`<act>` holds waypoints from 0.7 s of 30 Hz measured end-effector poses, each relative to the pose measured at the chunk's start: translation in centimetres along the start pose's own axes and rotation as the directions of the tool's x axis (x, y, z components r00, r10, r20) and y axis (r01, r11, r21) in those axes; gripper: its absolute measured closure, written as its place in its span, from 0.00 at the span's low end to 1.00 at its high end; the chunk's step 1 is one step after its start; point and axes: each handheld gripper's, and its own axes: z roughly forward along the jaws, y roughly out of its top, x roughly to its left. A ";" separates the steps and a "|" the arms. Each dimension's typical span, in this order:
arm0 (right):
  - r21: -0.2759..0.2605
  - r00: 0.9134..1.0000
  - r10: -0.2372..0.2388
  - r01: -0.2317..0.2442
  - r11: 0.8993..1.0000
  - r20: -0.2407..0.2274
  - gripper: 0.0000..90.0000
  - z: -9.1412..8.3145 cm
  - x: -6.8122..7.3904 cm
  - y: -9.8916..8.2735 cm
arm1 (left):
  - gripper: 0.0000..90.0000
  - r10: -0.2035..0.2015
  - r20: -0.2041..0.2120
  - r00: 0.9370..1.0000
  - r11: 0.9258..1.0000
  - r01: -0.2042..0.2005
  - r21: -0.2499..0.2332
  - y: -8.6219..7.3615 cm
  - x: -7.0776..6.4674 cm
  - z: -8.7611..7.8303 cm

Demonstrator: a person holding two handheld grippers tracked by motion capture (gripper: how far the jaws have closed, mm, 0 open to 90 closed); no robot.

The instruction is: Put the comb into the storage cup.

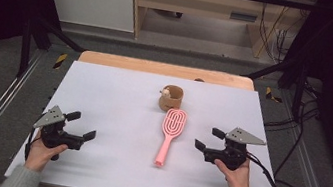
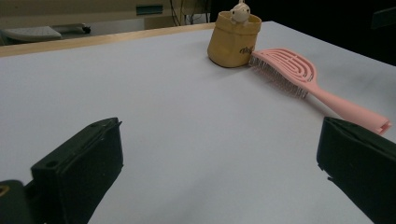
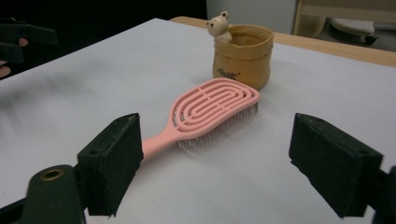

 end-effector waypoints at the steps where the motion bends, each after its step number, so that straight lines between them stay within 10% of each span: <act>1: 0.002 1.000 -0.003 0.003 1.000 -0.010 0.22 0.1 0.2 0.1 | 0.00 0.000 -0.001 1.000 1.000 0.000 0.000 0.0 0.0 0.0; 21: 0.104 0.996 -0.055 0.063 0.993 -0.076 0.55 3.8 3.4 0.5 | 0.00 -0.001 -0.008 1.000 1.000 0.001 0.006 -0.1 0.1 0.1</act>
